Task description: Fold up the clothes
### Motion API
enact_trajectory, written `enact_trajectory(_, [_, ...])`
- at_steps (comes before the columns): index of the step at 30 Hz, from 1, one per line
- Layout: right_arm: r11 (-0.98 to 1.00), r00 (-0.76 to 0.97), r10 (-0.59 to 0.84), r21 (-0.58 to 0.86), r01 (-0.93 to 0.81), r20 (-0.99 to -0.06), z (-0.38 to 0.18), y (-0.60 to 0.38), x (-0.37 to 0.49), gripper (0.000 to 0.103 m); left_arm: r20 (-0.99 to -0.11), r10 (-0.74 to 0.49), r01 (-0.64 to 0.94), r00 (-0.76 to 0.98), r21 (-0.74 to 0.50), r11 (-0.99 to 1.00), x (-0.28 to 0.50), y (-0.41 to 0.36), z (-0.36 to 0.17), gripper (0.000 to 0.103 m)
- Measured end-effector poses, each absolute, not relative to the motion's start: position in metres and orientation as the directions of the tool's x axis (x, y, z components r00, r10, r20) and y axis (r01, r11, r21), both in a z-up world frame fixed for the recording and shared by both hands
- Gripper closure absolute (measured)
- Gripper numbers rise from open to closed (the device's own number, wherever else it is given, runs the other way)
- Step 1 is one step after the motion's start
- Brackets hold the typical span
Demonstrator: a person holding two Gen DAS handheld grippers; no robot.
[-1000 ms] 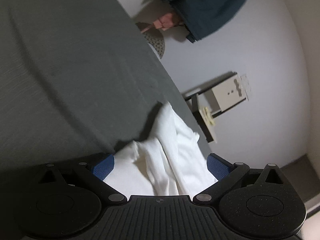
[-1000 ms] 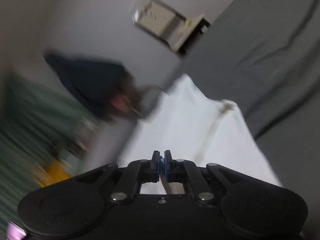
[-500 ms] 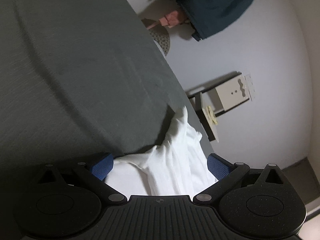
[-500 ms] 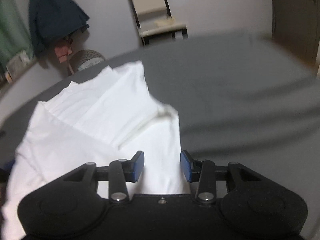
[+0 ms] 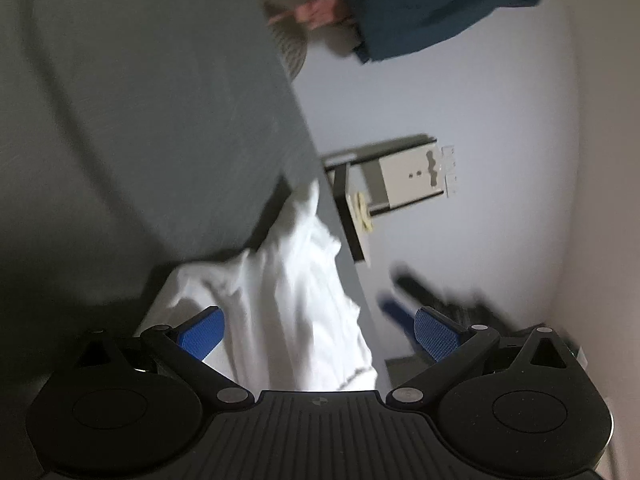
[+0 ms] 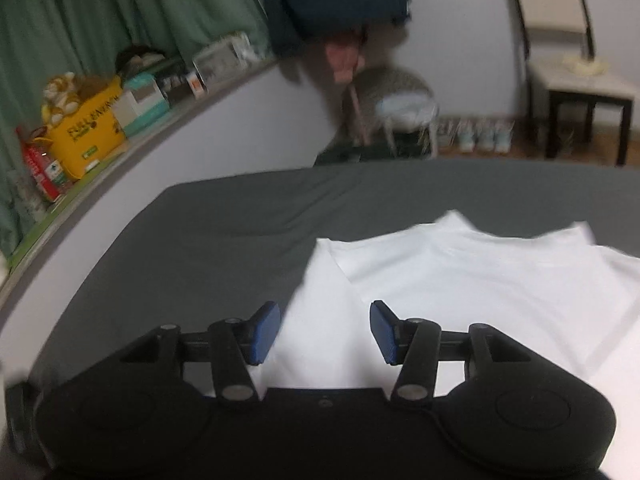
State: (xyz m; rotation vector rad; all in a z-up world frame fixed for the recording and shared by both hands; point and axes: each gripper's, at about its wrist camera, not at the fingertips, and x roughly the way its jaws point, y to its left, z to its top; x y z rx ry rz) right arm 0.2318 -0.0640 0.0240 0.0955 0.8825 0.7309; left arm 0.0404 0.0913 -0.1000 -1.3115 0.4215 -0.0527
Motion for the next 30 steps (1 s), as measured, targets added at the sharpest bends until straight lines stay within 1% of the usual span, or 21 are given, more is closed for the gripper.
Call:
enact_trajectory(2, [0.771, 0.370, 0.604, 0.398, -0.498, -0.706, 0.015, -0.045, 0.260, 0.054, -0.260, -0.297, -0.169, 0.919, -0.939, 0.301, 0.048, 0.091, -0.099, 0.002])
enact_trajectory(4, [0.785, 0.356, 0.585, 0.400, -0.472, -0.729, 0.010, -0.033, 0.274, 0.054, -0.251, -0.326, -0.132, 0.911, -0.929, 0.346, 0.056, 0.090, -0.096, 0.002])
enact_trajectory(7, [0.808, 0.347, 0.554, 0.388, -0.443, -0.757, 0.002, -0.012, 0.288, 0.054, -0.260, -0.312, -0.127, 0.914, -0.913, 0.388, 0.061, 0.090, -0.100, 0.002])
enact_trajectory(9, [0.820, 0.345, 0.533, 0.371, -0.435, -0.773, -0.004, 0.001, 0.289, 0.054, -0.243, -0.308, -0.111, 0.920, -0.914, 0.391, 0.060, 0.090, -0.100, 0.002])
enact_trajectory(10, [0.822, 0.336, 0.528, 0.370, -0.433, -0.780, -0.008, 0.007, 0.292, 0.054, -0.241, -0.306, -0.107, 0.921, -0.911, 0.398, 0.061, 0.090, -0.099, 0.004])
enact_trajectory(11, [0.820, 0.322, 0.528, 0.373, -0.434, -0.786, -0.012, 0.011, 0.294, 0.057, -0.251, -0.300, -0.113, 0.920, -0.904, 0.412, 0.061, 0.088, -0.099, 0.014])
enact_trajectory(12, [0.819, 0.308, 0.526, 0.374, -0.435, -0.793, -0.016, 0.016, 0.296, 0.059, -0.262, -0.293, -0.120, 0.919, -0.897, 0.426, 0.062, 0.087, -0.099, 0.021])
enact_trajectory(13, [0.820, 0.292, 0.519, 0.372, -0.435, -0.803, -0.019, 0.020, 0.298, 0.063, -0.285, -0.285, -0.143, 0.915, -0.891, 0.431, 0.063, 0.088, -0.101, 0.036])
enact_trajectory(14, [0.823, 0.282, 0.507, 0.360, -0.438, -0.815, -0.022, 0.025, 0.298, 0.076, -0.309, -0.277, -0.168, 0.910, -0.884, 0.436, 0.065, 0.088, -0.103, 0.050])
enact_trajectory(15, [0.827, 0.276, 0.494, 0.348, -0.442, -0.824, -0.024, 0.029, 0.299, 0.093, -0.333, -0.268, -0.193, 0.904, -0.877, 0.440, 0.066, 0.088, -0.105, 0.056])
enact_trajectory(16, [0.831, 0.285, 0.483, 0.331, -0.447, -0.828, -0.025, 0.033, 0.299, 0.096, -0.345, -0.259, -0.209, 0.902, -0.875, 0.436, 0.065, 0.091, -0.107, 0.067])
enact_trajectory(17, [0.836, 0.298, 0.474, 0.318, -0.447, -0.828, -0.026, 0.035, 0.299, 0.097, -0.356, -0.251, -0.231, 0.900, -0.879, 0.418, 0.063, 0.094, -0.109, 0.078])
enact_trajectory(18, [0.842, 0.325, 0.476, 0.317, -0.435, -0.817, -0.024, 0.034, 0.298, 0.097, -0.367, -0.243, -0.253, 0.898, -0.882, 0.398, 0.062, 0.097, -0.111, 0.085])
enact_trajectory(19, [0.849, 0.351, 0.476, 0.317, -0.424, -0.806, -0.023, 0.033, 0.298, 0.097, -0.379, -0.232, -0.277, 0.896, -0.884, 0.375, 0.060, 0.099, -0.114, 0.096])
enact_trajectory(20, [0.855, 0.375, 0.478, 0.323, -0.407, -0.794, -0.023, 0.031, 0.298, 0.098, -0.391, -0.221, -0.301, 0.893, -0.886, 0.352, 0.057, 0.102, -0.118, 0.097])
enact_trajectory(22, [0.867, 0.399, 0.485, 0.367, -0.338, -0.778, -0.027, 0.022, 0.301, 0.098, -0.396, -0.204, -0.313, 0.895, -0.885, 0.343, 0.053, 0.102, -0.116, 0.097])
enact_trajectory(25, [0.866, 0.395, 0.499, 0.430, -0.255, -0.771, -0.044, 0.012, 0.305, 0.098, -0.431, -0.152, -0.343, 0.889, -0.850, 0.400, 0.050, 0.100, -0.105, 0.097])
enact_trajectory(27, [0.847, 0.392, 0.531, 0.472, -0.244, -0.751, -0.051, 0.007, 0.306, 0.094, -0.433, -0.154, -0.344, 0.888, -0.850, 0.399, 0.050, 0.102, -0.103, 0.097])
enact_trajectory(28, [0.838, 0.395, 0.545, 0.493, -0.233, -0.740, -0.052, 0.004, 0.306, 0.091, -0.433, -0.156, -0.345, 0.888, -0.850, 0.398, 0.050, 0.103, -0.103, 0.097])
enact_trajectory(29, [0.827, 0.396, 0.560, 0.517, -0.220, -0.727, -0.051, 0.000, 0.306, 0.079, -0.433, -0.158, -0.345, 0.887, -0.851, 0.397, 0.050, 0.103, -0.102, 0.097])
enact_trajectory(30, [0.812, 0.397, 0.579, 0.547, -0.203, -0.712, -0.049, -0.005, 0.306, 0.064, -0.437, -0.162, -0.346, 0.885, -0.849, 0.399, 0.051, 0.104, -0.102, 0.097])
